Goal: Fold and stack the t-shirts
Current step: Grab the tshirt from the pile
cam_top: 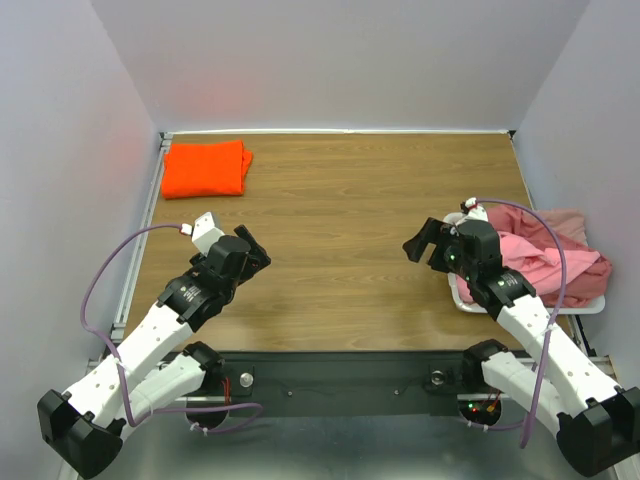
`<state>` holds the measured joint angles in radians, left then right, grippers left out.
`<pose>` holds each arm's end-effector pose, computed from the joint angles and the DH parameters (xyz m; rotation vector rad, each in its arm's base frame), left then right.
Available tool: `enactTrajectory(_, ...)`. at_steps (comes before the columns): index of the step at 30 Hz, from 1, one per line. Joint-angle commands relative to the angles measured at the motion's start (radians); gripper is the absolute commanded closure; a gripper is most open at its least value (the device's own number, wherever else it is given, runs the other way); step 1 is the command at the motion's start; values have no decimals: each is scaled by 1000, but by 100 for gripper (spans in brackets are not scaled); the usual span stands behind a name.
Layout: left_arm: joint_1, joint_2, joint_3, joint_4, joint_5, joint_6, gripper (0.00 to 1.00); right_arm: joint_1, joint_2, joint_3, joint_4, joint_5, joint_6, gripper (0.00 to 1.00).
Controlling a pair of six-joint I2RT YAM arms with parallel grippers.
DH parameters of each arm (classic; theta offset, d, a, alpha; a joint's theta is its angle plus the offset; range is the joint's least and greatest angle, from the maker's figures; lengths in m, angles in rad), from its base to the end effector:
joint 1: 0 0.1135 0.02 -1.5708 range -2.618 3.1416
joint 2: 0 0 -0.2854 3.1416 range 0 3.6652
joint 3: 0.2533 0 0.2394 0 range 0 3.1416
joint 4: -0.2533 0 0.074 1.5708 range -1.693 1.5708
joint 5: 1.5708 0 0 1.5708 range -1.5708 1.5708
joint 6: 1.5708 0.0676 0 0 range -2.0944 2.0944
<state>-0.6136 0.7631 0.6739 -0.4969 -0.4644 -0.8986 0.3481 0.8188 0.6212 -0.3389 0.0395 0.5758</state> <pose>0.1498 -0.0685 0.2755 -0.5614 2.0389 -0.4112 0.1755 0.0608 0.2629 0.2681 2.1320 0.5067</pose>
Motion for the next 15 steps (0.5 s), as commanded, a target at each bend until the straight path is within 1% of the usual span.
enactTrajectory(1, 2, -13, 29, 31, -39, 9, 2, 0, -15, 48, 14, 63, 1, 0)
enactTrajectory(4, 2, -8, 29, 29, -34, 9, 2, 0, -7, 69, 15, 82, -13, 0)
enactTrajectory(6, 2, -8, 20, 43, -33, 9, 2, 0, 11, 84, 14, 149, -36, 0)
enactTrajectory(7, 2, -8, 15, 47, -30, 10, 2, 0, 22, 104, 8, 225, -42, 0)
enactTrajectory(10, 3, 4, 13, 51, -26, 18, 2, 0, 52, 130, -15, 347, -33, 0)
enactTrajectory(12, 2, 11, 19, 41, -31, 15, 2, 0, 91, 175, -116, 565, 68, 0)
enactTrajectory(13, 3, 13, 19, 40, -34, 15, 2, -1, 108, 193, -231, 661, 122, 0)
enactTrajectory(14, 2, 15, 21, 37, -37, 13, 2, -3, 129, 218, -280, 809, 189, 0)
enactTrajectory(15, 2, 15, 18, 37, -37, 12, 2, -8, 144, 254, -325, 856, 215, 0)
